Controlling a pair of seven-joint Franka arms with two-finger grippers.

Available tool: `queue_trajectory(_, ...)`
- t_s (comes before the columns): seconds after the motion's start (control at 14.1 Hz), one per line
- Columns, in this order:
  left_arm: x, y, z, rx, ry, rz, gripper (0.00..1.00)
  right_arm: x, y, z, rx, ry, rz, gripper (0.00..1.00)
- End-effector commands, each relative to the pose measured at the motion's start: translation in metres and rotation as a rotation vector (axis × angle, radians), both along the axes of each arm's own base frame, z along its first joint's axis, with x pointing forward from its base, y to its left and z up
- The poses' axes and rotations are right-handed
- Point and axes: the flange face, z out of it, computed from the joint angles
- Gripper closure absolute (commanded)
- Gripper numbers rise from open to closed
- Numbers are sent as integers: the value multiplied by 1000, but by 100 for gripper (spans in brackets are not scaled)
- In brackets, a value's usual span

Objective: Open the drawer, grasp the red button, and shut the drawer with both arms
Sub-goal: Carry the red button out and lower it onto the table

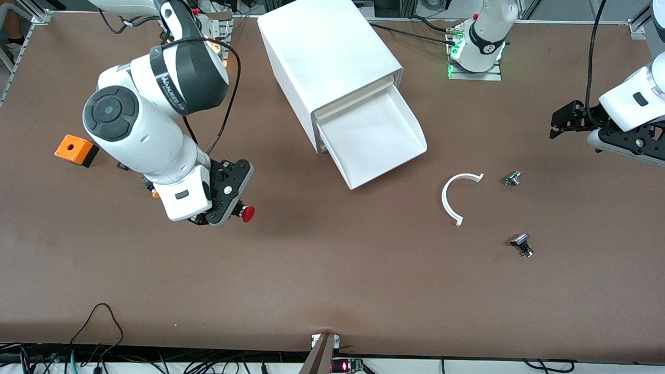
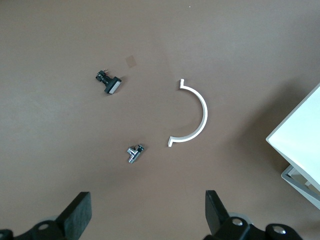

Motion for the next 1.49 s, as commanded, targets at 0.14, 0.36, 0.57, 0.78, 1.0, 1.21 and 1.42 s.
queue_trajectory(0.14, 1, -2, 7, -14, -1, 27, 0, 8, -33, -46, -35, 118, -207, 73)
queue_trajectory(0.36, 1, 1, 5, -8, 1, 64, 0, -3, -39, -99, -99, 198, -377, 73)
queue_trajectory(0.57, 1, -1, 7, -6, -1, 62, 0, -24, -57, -135, -114, 240, -441, 73)
queue_trajectory(0.78, 0, -1, 6, -4, 2, 62, 0, -48, -82, -163, -97, 218, -516, 73)
queue_trajectory(1.0, 0, -1, 6, -4, 5, 62, 0, -78, -105, -186, -84, 205, -547, 73)
queue_trajectory(1.21, 0, -8, 6, -3, 5, 56, 0, -102, -138, -207, -90, 213, -583, 73)
queue_trajectory(1.42, -1, -17, 6, -1, 7, 74, 0, -111, -174, -225, -97, 239, -616, 73)
